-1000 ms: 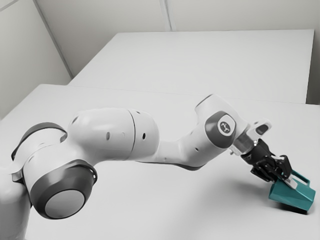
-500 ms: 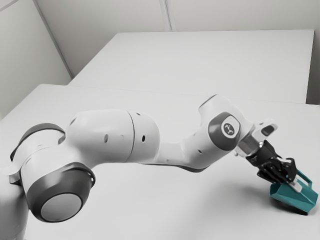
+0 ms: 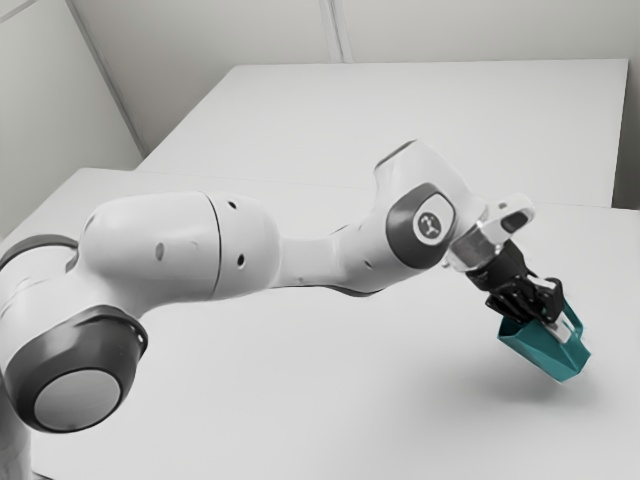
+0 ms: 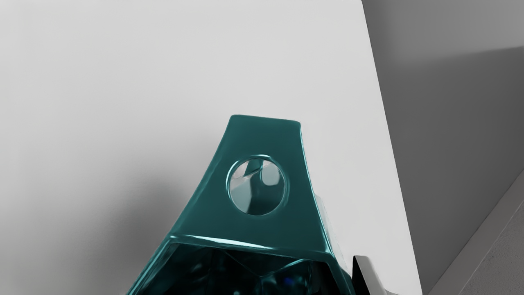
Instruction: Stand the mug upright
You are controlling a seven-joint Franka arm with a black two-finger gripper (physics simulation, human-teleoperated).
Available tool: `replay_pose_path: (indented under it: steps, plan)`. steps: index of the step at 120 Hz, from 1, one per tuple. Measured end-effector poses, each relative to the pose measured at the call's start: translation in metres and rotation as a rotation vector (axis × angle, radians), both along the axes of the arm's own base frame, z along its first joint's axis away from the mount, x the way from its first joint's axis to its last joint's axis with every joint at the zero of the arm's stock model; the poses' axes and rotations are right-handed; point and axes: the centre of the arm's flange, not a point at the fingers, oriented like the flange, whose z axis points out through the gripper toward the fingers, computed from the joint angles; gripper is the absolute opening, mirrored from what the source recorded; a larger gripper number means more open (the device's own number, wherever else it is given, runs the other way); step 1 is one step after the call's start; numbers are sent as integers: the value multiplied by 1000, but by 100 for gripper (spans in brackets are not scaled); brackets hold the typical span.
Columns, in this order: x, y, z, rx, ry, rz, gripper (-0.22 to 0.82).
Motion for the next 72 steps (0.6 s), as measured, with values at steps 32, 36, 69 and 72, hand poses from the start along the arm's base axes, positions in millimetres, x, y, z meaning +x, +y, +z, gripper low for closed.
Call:
replay_pose_path:
  steps: [32, 36, 69, 72]
  plan:
    - [18, 108, -1, 207, -38, 60, -16]
    - [20, 121, -1, 233, -43, 67, -16]
    - [38, 206, 9, 463, -75, 69, -17]
    - [40, 214, 8, 486, -72, 69, -17]
